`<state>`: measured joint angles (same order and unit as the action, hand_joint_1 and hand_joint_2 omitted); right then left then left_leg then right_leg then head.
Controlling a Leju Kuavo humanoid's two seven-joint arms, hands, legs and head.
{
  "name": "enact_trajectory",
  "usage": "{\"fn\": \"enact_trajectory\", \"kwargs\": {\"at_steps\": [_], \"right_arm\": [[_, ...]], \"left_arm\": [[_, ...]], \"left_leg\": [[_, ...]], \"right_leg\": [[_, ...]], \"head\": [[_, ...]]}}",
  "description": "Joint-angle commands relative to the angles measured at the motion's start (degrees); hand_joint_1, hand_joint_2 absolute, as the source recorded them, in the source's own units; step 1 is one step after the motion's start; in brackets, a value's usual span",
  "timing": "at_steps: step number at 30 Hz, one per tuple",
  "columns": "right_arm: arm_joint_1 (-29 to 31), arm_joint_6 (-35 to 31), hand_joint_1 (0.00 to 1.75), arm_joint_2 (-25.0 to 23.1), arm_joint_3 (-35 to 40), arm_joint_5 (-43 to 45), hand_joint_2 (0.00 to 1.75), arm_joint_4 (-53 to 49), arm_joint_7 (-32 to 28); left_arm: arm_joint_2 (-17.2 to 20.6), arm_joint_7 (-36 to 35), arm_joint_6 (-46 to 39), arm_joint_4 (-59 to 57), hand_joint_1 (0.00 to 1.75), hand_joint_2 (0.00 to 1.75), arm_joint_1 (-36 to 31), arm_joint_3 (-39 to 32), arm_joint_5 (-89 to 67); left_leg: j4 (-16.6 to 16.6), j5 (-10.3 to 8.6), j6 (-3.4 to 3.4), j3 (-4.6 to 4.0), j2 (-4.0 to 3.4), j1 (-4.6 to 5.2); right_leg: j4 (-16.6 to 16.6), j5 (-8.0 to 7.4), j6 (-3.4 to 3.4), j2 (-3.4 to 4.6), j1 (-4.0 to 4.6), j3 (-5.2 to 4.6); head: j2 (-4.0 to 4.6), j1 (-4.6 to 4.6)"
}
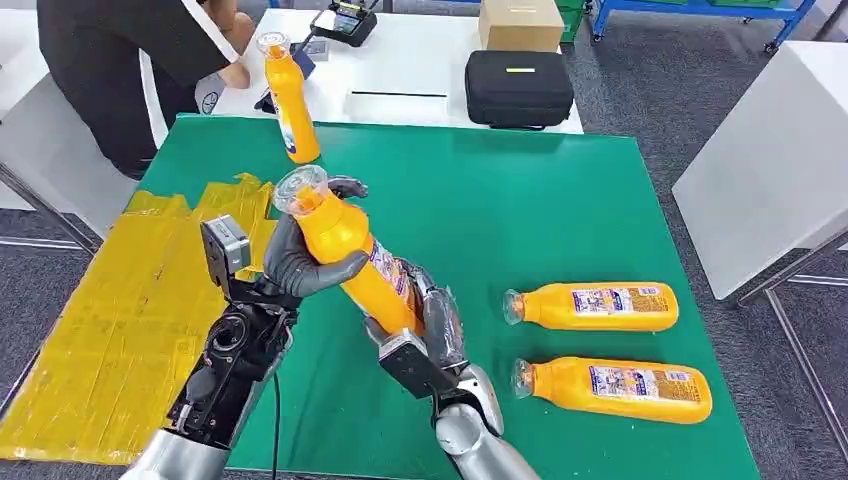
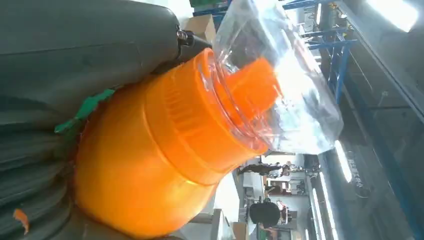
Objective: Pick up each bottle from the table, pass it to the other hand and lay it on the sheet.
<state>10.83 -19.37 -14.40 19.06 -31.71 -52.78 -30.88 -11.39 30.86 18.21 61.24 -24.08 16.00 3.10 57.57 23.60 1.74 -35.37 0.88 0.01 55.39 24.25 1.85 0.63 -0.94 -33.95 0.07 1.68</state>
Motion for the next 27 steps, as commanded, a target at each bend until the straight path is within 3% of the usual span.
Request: {"fn": "enact_trajectory", "kwargs": {"at_steps": [1, 17, 21, 22, 23, 25, 27], "right_arm": [[1.8, 0.1, 1.75, 0.6, 2.1, -0.5, 1.75, 3.1, -0.5], [1.7, -2.2, 1.75, 1.6, 1.6, 1.0, 1.75, 1.2, -2.4], [-0.1, -3.1, 1.75, 2.7, 1.7, 1.6, 1.75, -4.0, -2.4], [-0.6, -3.7, 0.56, 2.9, 1.5, 1.8, 1.75, -5.7, -2.6], [-1.6, -4.1, 0.0, 3.1, 1.3, 2.0, 1.75, -8.2, -2.6], [-3.3, -4.0, 0.0, 3.6, 0.8, 2.3, 1.75, -12.8, -2.4], [-5.7, -4.1, 0.0, 4.3, 0.0, 2.3, 1.75, -19.1, -2.2]], "left_arm": [[0.3, -0.4, -0.2, -5.0, 1.75, 1.75, -3.2, -0.6, -0.2], [0.2, 0.7, 0.3, -5.8, 1.75, 1.75, -3.4, -1.9, -0.2], [0.6, 0.5, -0.4, -4.2, 1.75, 1.75, -2.6, -1.8, -0.1], [0.8, 0.5, -0.7, -3.9, 1.75, 1.75, -2.5, -1.8, -0.1], [1.0, 0.3, -1.1, -3.4, 1.75, 1.75, -2.2, -1.9, -0.1], [1.4, 0.7, -3.1, -2.1, 1.75, 1.75, -1.6, -2.2, -1.0], [1.7, 0.9, -10.7, -0.8, 1.75, 1.75, -1.0, -1.6, -7.5]], "left_leg": [[0.0, 0.1, -0.1, 0.26, -0.07, -0.02], [0.0, 0.08, -0.09, 0.2, -0.06, -0.01], [0.0, 0.14, -0.12, 0.32, -0.1, -0.01], [0.0, 0.06, -0.08, 0.15, -0.04, 0.0], [0.0, 0.11, -0.1, 0.24, -0.08, -0.02], [0.0, 0.07, -0.07, 0.14, -0.06, 0.0], [0.0, 0.2, -0.13, 0.38, -0.13, 0.02]], "right_leg": [[0.0, 0.08, -0.1, -0.03, 0.04, 0.25], [0.0, 0.07, -0.08, -0.04, 0.03, 0.19], [0.0, 0.12, -0.11, -0.03, 0.03, 0.31], [0.0, 0.06, -0.07, -0.04, 0.02, 0.15], [0.0, 0.1, -0.09, -0.03, 0.04, 0.23], [0.0, 0.07, -0.07, -0.02, 0.01, 0.13], [0.0, 0.2, -0.13, -0.02, 0.0, 0.35]], "head": [[0.0, 0.02], [0.0, 0.0], [0.0, 0.0], [0.0, 0.0], [0.0, 0.02], [0.0, 0.0], [0.0, 0.02]]}}
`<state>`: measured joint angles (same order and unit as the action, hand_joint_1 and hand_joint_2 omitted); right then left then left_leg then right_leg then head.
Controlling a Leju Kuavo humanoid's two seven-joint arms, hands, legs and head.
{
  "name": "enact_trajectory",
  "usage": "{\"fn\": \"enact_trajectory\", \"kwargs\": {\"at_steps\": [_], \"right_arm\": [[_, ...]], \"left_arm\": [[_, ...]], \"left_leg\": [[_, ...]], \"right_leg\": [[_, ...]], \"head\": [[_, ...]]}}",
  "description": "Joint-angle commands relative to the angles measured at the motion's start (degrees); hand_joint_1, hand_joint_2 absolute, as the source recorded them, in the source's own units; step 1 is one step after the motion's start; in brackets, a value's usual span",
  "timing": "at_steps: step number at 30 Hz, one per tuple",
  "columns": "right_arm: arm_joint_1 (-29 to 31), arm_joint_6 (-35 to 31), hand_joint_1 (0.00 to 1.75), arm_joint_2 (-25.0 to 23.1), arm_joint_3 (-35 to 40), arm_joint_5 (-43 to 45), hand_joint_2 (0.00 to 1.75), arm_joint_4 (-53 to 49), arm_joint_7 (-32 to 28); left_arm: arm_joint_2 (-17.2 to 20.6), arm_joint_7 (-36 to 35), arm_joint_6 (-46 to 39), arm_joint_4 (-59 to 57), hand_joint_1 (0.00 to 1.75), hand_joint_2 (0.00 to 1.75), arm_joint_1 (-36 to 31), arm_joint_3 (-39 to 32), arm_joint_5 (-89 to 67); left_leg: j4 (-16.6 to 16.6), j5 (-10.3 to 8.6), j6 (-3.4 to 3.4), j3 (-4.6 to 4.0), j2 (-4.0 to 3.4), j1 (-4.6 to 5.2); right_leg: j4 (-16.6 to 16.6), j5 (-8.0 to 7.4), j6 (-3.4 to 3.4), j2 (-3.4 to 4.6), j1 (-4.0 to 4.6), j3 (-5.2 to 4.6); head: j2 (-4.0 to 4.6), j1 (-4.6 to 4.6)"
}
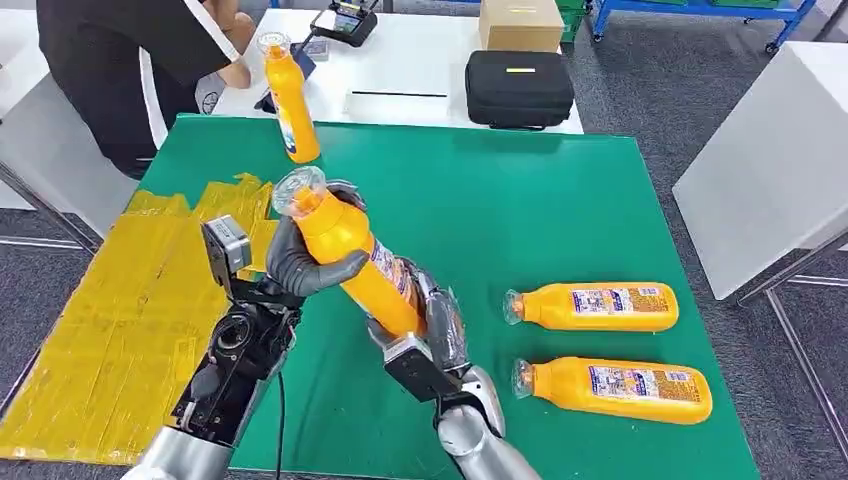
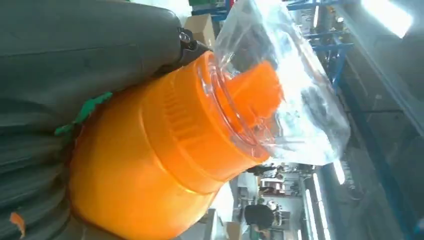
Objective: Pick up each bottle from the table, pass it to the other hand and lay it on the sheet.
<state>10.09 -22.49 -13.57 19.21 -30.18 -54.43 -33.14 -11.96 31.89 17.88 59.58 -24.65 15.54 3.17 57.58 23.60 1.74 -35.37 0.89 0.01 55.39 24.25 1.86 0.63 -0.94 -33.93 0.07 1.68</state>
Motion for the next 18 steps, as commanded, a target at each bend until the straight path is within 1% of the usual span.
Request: {"fn": "enact_trajectory", "kwargs": {"at_steps": [1, 2, 3, 4, 5, 6, 7, 8, 9, 10, 11, 12, 13, 14, 15, 16, 17, 18], "right_arm": [[-5.8, -1.0, 0.0, 3.8, -0.6, 0.8, 1.75, -19.6, 0.2], [-6.7, -1.1, 0.0, 4.1, -0.9, 0.8, 1.75, -21.9, 0.2], [-7.2, -1.3, 0.0, 4.4, -1.0, 0.7, 1.75, -23.0, 0.2], [-8.0, -1.6, 0.0, 4.5, -1.6, 0.7, 1.75, -24.8, 0.3], [-9.0, -2.1, 0.0, 4.5, -2.3, 0.7, 1.75, -26.5, 0.7], [-9.3, -2.2, 0.0, 4.5, -2.5, 0.6, 1.75, -27.1, 0.8], [-9.4, -2.1, 0.0, 4.6, -2.9, 0.5, 1.75, -27.7, 1.3], [-9.5, -2.2, 0.0, 4.5, -3.5, 0.5, 1.75, -27.9, 1.5], [-9.4, -2.2, 0.0, 4.5, -3.7, 0.5, 1.75, -28.0, 1.6], [-9.5, -2.3, 0.0, 4.4, -4.2, 0.6, 1.75, -28.1, 1.5], [-9.5, -2.3, 0.0, 4.5, -4.3, 0.6, 1.75, -28.2, 1.5], [-9.6, -2.6, 0.0, 4.5, -4.7, 0.4, 1.75, -28.8, 1.5], [-9.9, -2.8, 0.0, 4.6, -5.3, 0.4, 1.75, -29.8, 1.5], [-10.2, -3.2, 0.0, 4.8, -6.2, 0.4, 1.75, -31.0, 1.6], [-10.5, -3.5, 0.0, 5.0, -6.9, 0.4, 1.75, -31.8, 1.6], [-10.8, -3.5, 0.0, 5.1, -7.5, 0.4, 1.75, -32.3, 1.7], [-10.9, -3.2, 0.0, 5.3, -7.7, 0.6, 1.75, -32.6, 1.8], [-11.0, -3.4, 0.0, 5.1, -8.0, 0.6, 1.75, -32.7, 1.8]], "left_arm": [[2.3, -0.2, -12.7, 1.2, 1.75, 1.75, -0.3, -1.0, -9.8], [2.3, -0.4, -15.5, 1.2, 1.75, 1.75, -0.1, -0.8, -12.4], [2.3, -0.5, -15.9, 1.1, 1.75, 1.75, -0.1, -0.9, -12.9], [2.7, 0.0, -23.6, 1.4, 1.75, 1.75, 0.0, -0.2, -18.9], [2.8, -2.2, -33.1, 1.0, 1.75, 1.75, -0.3, 1.3, -28.2], [2.7, -2.7, -33.5, 1.1, 1.75, 1.75, -0.3, 1.2, -28.9], [2.9, -3.9, -36.5, 1.2, 1.75, 1.75, -0.3, 1.4, -32.4], [3.2, -6.7, -41.4, 0.5, 1.75, 1.75, -0.2, 2.0, -38.9], [3.2, -7.1, -41.8, 0.4, 1.75, 1.75, -0.2, 2.1, -40.0], [4.0, -12.2, -49.6, -1.4, 1.75, 1.75, -0.6, 3.4, -52.6], [4.0, -12.2, -49.6, -1.5, 1.75, 1.75, -0.5, 3.4, -52.7], [4.8, -22.8, -52.2, -4.6, 1.75, 1.75, -1.8, 5.0, -67.1], [4.7, -27.5, -52.5, -5.4, 1.75, 1.75, -2.1, 5.3, -74.7], [4.5, -31.5, -50.9, -7.6, 1.75, 1.75, -2.7, 5.1, -81.9], [4.2, -33.5, -49.7, -9.4, 1.75, 1.75, -3.3, 5.2, -86.2], [3.8, -33.6, -49.8, -11.0, 1.75, 1.75, -3.6, 4.5, -88.1], [3.7, -33.5, -50.2, -11.6, 1.75, 1.75, -3.7, 4.3, -88.3], [3.9, -35.4, -49.2, -12.8, 1.75, 1.75, -4.2, 4.3, -91.8]], "left_leg": [[0.0, 0.08, -0.08, 0.14, -0.05, 0.01], [0.0, 0.15, -0.1, 0.2, -0.07, 0.01], [0.0, 0.07, -0.07, 0.11, 0.03, 0.0], [0.0, 0.07, -0.07, 0.13, 0.05, 0.01], [0.0, 0.16, -0.11, 0.29, 0.02, 0.02], [0.0, 0.07, -0.07, 0.11, 0.02, 0.02], [0.0, 0.15, -0.1, 0.27, 0.02, 0.02], [0.0, 0.18, -0.12, 0.3, 0.01, 0.01], [0.0, 0.07, -0.07, 0.12, 0.02, -0.01], [0.0, 0.14, -0.11, 0.28, -0.03, 0.02], [0.0, 0.07, -0.08, 0.2, 0.03, 0.01], [0.0, 0.06, -0.08, 0.17, 0.01, 0.0], [0.0, 0.12, -0.11, 0.31, -0.02, 0.02], [0.0, 0.05, -0.08, 0.18, 0.01, 0.02], [0.0, 0.11, -0.11, 0.32, 0.04, 0.02], [-0.1, 0.03, -0.07, 0.17, 0.07, 0.03], [-0.1, 0.08, -0.1, 0.29, 0.1, 0.02], [-0.1, 0.03, -0.06, 0.15, 0.06, 0.02]], "right_leg": [[0.0, 0.08, -0.08, -0.03, 0.01, 0.11], [0.1, 0.15, -0.1, -0.06, 0.01, 0.16], [0.0, 0.1, -0.06, -0.12, 0.01, 0.11], [0.0, 0.11, -0.07, -0.15, 0.0, 0.12], [0.0, 0.2, -0.1, -0.15, 0.0, 0.28], [0.0, 0.09, -0.06, -0.1, 0.0, 0.1], [0.0, 0.18, -0.09, -0.15, 0.01, 0.27], [0.0, 0.21, -0.1, -0.15, 0.02, 0.3], [0.0, 0.09, -0.06, -0.11, 0.02, 0.12], [0.0, 0.16, -0.1, -0.09, 0.0, 0.25], [0.0, 0.09, -0.07, -0.12, 0.0, 0.19], [0.0, 0.07, -0.07, -0.09, 0.01, 0.16], [0.0, 0.14, -0.1, -0.1, 0.0, 0.29], [0.0, 0.07, -0.07, -0.09, 0.0, 0.16], [0.0, 0.14, -0.11, -0.16, 0.01, 0.31], [0.0, 0.08, -0.07, -0.15, -0.02, 0.16], [0.0, 0.13, -0.1, -0.21, 0.0, 0.3], [-0.1, 0.06, -0.06, -0.13, 0.0, 0.15]], "head": [[0.0, 0.04], [0.0, 0.04], [0.0, 0.0], [0.0, 0.04], [0.0, -0.02], [0.0, 0.02], [0.0, 0.02], [0.0, 0.0], [0.0, 0.0], [0.0, 0.04], [0.0, 0.0], [0.0, 0.0], [0.0, 0.02], [0.0, 0.0], [0.0, 0.0], [0.0, 0.0], [0.0, 0.0], [0.0, 0.0]]}}
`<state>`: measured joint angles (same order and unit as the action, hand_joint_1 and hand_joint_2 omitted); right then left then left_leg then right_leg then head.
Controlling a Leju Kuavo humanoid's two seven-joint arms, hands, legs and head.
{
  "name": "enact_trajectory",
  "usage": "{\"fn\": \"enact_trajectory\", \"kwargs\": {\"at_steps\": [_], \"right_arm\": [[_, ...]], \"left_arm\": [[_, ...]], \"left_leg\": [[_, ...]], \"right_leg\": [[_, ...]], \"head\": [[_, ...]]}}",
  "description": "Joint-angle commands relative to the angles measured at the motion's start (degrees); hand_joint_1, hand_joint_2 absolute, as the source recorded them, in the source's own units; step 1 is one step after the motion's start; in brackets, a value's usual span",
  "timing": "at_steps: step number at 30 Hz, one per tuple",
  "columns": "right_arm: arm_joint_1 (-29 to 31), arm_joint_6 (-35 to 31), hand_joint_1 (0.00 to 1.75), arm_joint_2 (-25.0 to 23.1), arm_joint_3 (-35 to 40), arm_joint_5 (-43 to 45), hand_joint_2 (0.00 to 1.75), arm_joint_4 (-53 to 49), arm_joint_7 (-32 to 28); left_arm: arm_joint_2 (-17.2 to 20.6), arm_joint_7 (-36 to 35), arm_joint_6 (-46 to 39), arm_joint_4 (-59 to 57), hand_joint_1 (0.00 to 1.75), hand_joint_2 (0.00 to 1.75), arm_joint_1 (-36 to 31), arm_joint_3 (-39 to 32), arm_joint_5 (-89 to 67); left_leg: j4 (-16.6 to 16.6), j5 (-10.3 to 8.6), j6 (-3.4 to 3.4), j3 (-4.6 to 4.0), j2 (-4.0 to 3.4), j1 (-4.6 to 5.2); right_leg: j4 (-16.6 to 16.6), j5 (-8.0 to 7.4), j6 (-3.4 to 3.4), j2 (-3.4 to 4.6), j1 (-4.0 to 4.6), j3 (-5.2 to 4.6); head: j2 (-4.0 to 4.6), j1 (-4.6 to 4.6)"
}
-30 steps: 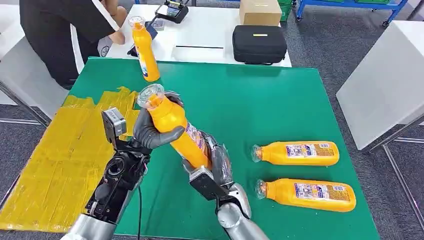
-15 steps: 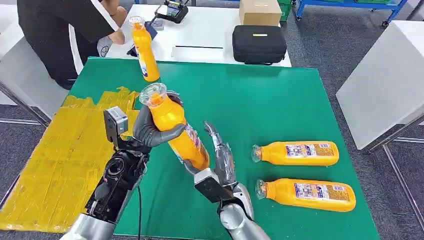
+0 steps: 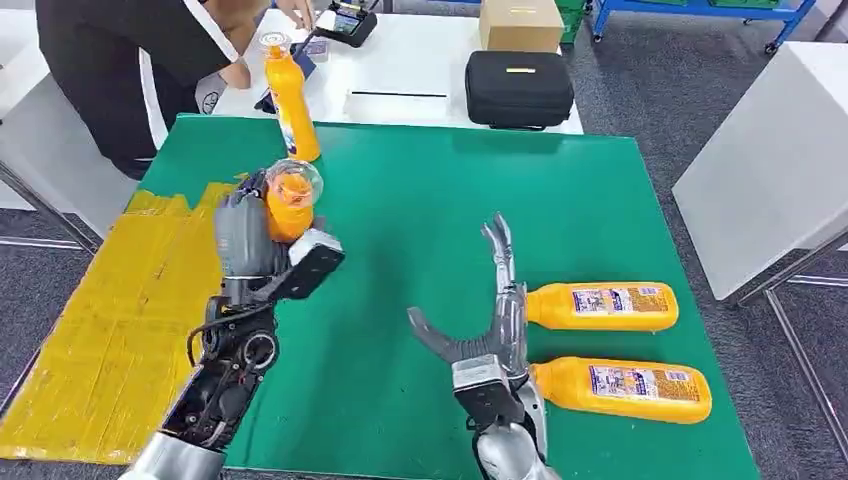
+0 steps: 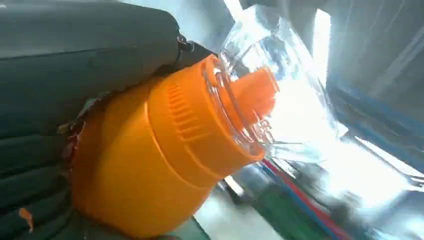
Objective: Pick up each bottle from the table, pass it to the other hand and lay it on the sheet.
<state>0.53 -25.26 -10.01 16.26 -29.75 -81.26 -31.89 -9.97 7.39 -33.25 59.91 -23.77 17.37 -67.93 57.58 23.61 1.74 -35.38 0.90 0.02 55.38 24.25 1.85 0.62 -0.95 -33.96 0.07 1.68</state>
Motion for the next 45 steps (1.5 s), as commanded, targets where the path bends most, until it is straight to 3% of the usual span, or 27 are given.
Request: {"fn": "enact_trajectory", "kwargs": {"at_steps": [1, 7, 21, 26, 27, 28, 42, 45], "right_arm": [[-1.6, -0.8, 0.0, 1.4, -5.6, 0.1, 1.75, -6.2, 0.4], [-3.0, -0.6, 0.0, 0.9, -7.1, -0.8, 1.75, -8.7, 0.7], [-4.7, 0.1, 0.0, 0.3, -8.4, -2.3, 1.75, -10.8, 1.6], [-3.9, 1.3, 0.0, -0.2, -8.4, -3.7, 1.75, -10.4, 1.9], [-3.9, 1.5, 0.0, -0.3, -8.6, -4.0, 1.75, -10.4, 2.2], [-3.7, 1.7, 0.0, -0.3, -8.6, -4.3, 1.75, -10.4, 2.3], [-3.7, 1.7, 0.0, 0.4, -8.2, -5.2, 1.75, -9.8, 2.8], [-3.9, 1.2, 0.0, 0.5, -8.2, -5.8, 1.75, -10.0, 3.3]], "left_arm": [[2.0, -12.4, 2.9, -14.6, 1.75, 1.75, -5.6, 2.8, -22.1], [3.9, -18.0, 5.9, -22.2, 1.75, 1.75, -8.7, 6.6, -22.1], [3.1, -15.4, 7.7, -32.0, 1.75, 1.75, -10.5, 0.3, -22.1], [4.2, -18.4, 7.3, -37.3, 1.75, 1.75, -11.7, 0.7, -22.1], [4.4, -19.7, 6.7, -38.2, 1.57, 1.75, -11.9, 1.4, -22.1], [4.5, -20.1, 6.1, -38.6, 0.0, 1.75, -11.9, 0.9, -22.1], [3.7, -17.3, 6.3, -40.4, 0.0, 1.75, -11.6, -2.8, -20.2], [2.7, -11.1, 5.8, -40.2, 0.0, 1.75, -11.4, -7.6, -16.4]], "left_leg": [[-0.1, 0.05, -0.07, 0.21, 0.05, 0.01], [0.0, 0.07, -0.09, 0.22, -0.05, 0.0], [0.0, 0.16, -0.13, 0.37, -0.11, -0.02], [0.0, 0.13, -0.13, 0.34, -0.2, -0.02], [0.0, 0.17, -0.16, 0.42, -0.23, -0.03], [0.0, 0.12, -0.12, 0.29, -0.18, -0.02], [0.0, 0.16, -0.13, 0.34, -0.14, -0.03], [0.0, 0.12, -0.11, 0.26, -0.12, -0.03]], "right_leg": [[0.0, 0.08, -0.07, -0.13, 0.01, 0.24], [0.0, 0.07, -0.08, -0.04, 0.02, 0.21], [0.0, 0.15, -0.12, -0.04, 0.05, 0.36], [0.0, 0.1, -0.12, 0.07, 0.04, 0.29], [0.0, 0.13, -0.15, 0.08, 0.06, 0.36], [0.0, 0.09, -0.11, 0.07, 0.04, 0.25], [0.0, 0.14, -0.12, 0.0, 0.05, 0.33], [0.0, 0.1, -0.1, 0.0, 0.05, 0.25]], "head": [[0.0, 0.0], [0.0, 0.02], [0.0, 0.0], [0.0, 0.0], [0.0, 0.0], [0.0, 0.02], [0.0, 0.02], [0.0, 0.0]]}}
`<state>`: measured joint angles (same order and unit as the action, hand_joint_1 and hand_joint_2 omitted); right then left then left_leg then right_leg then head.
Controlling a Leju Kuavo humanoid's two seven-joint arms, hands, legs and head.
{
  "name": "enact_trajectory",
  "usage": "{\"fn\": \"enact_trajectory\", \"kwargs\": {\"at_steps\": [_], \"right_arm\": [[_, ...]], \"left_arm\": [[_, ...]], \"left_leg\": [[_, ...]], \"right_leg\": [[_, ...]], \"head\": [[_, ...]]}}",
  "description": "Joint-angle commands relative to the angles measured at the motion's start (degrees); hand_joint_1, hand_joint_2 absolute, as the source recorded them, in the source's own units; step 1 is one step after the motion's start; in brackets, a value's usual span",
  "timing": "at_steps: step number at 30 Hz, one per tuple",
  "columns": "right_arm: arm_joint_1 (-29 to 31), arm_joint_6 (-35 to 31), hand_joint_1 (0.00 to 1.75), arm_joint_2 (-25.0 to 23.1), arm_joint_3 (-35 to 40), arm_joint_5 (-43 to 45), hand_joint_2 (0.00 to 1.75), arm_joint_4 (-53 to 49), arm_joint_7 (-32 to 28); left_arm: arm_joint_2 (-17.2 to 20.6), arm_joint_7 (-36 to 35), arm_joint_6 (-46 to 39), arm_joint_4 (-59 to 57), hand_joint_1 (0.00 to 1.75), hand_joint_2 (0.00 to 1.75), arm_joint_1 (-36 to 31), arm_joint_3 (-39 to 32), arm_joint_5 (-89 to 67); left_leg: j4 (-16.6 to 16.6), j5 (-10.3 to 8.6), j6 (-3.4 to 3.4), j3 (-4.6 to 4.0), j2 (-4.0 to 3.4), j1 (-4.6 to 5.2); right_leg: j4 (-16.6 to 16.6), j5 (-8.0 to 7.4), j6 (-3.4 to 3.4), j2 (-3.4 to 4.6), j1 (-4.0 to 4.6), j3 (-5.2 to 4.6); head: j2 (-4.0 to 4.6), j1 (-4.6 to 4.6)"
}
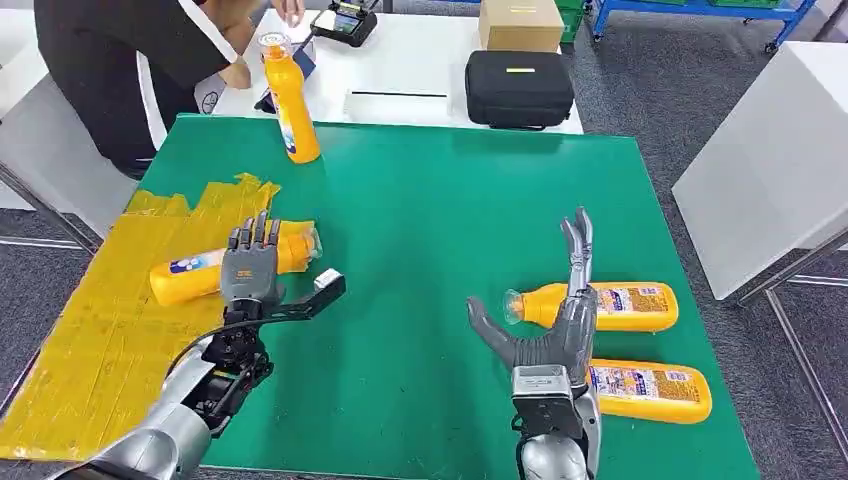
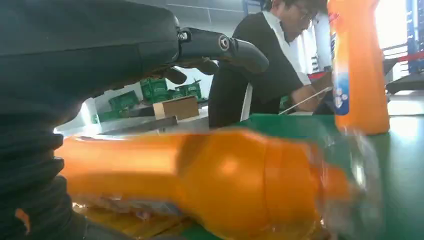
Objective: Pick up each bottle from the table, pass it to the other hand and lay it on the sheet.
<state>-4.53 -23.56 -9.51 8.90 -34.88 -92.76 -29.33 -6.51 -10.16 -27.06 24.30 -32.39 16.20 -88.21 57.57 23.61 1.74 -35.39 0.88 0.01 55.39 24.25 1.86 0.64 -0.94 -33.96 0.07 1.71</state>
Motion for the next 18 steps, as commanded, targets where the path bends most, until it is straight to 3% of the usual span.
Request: {"fn": "enact_trajectory", "kwargs": {"at_steps": [1, 3, 4, 5, 7, 9, 10, 12, 18], "right_arm": [[1.1, -0.7, 0.0, 0.1, -0.9, -0.8, 1.75, 1.3, 0.8], [0.4, -1.3, 0.0, 0.2, -1.5, -1.1, 1.75, 0.5, 1.0], [0.2, -1.4, 0.0, 0.2, -1.6, -1.3, 1.75, 0.2, 1.1], [0.1, -1.4, 0.0, 0.3, -1.7, -1.4, 1.75, 0.0, 1.2], [-0.3, -2.0, 0.0, 0.4, -2.2, -2.1, 1.75, -0.8, 1.3], [0.4, -3.4, 0.0, 1.0, -1.9, -2.8, 1.75, -0.7, 0.9], [0.6, -4.0, 0.0, 1.1, -1.9, -2.7, 1.75, -0.6, 0.9], [1.6, -6.4, 0.0, 1.7, -1.9, -5.8, 1.75, -0.3, 1.0], [1.7, -6.4, 0.0, 1.7, -1.9, -6.0, 1.75, -0.3, 1.3]], "left_arm": [[-1.2, 8.7, -0.2, -4.5, 0.0, 1.75, -2.7, -8.0, 5.3], [-3.2, 22.8, 1.8, -3.0, 0.0, 1.75, -2.3, -16.9, 17.8], [-3.5, 24.6, 1.6, -2.6, 0.0, 1.75, -2.3, -18.0, 19.4], [-3.6, 25.1, 1.5, -2.3, 0.0, 0.0, -2.4, -18.4, 20.1], [-5.5, 35.1, 3.5, 1.3, 0.0, 0.0, -2.2, -25.3, 31.7], [-7.9, 49.4, 20.0, 8.6, 0.0, 0.0, -1.2, -34.2, 54.1], [-7.6, 47.6, 21.1, 11.9, 0.0, 0.0, 0.0, -31.9, 55.9], [-8.2, 50.2, 34.1, 21.3, 0.0, 0.0, 3.2, -31.3, 70.7], [-8.0, 50.1, 33.8, 22.0, 0.0, 0.0, 3.8, -30.4, 71.4]], "left_leg": [[0.0, 0.16, -0.13, 0.36, -0.11, -0.03], [0.0, 0.09, -0.08, 0.19, -0.06, -0.03], [0.0, 0.13, -0.1, 0.26, -0.01, -0.02], [0.0, 0.16, -0.11, 0.31, -0.02, -0.02], [0.0, 0.21, -0.13, 0.39, -0.03, -0.02], [0.1, 0.16, -0.09, 0.21, 0.03, -0.02], [0.1, 0.18, -0.1, 0.27, 0.0, -0.01], [0.1, 0.13, -0.08, 0.15, -0.02, -0.03], [0.0, 0.15, -0.12, 0.33, -0.16, 0.0]], "right_leg": [[0.0, 0.14, -0.13, -0.02, 0.05, 0.34], [0.0, 0.07, -0.08, -0.03, 0.04, 0.18], [0.0, 0.13, -0.09, -0.1, 0.05, 0.27], [0.0, 0.16, -0.1, -0.11, 0.04, 0.32], [0.0, 0.22, -0.12, -0.13, 0.04, 0.39], [0.1, 0.18, -0.08, -0.17, 0.04, 0.24], [0.1, 0.2, -0.09, -0.14, 0.04, 0.29], [0.0, 0.12, -0.08, -0.1, 0.05, 0.17], [0.0, 0.14, -0.11, -0.01, 0.03, 0.3]], "head": [[0.0, -0.02], [0.0, 0.0], [0.0, -0.02], [0.0, 0.0], [0.0, -0.02], [0.0, -0.02], [0.0, 0.0], [0.0, -0.02], [0.0, -0.02]]}}
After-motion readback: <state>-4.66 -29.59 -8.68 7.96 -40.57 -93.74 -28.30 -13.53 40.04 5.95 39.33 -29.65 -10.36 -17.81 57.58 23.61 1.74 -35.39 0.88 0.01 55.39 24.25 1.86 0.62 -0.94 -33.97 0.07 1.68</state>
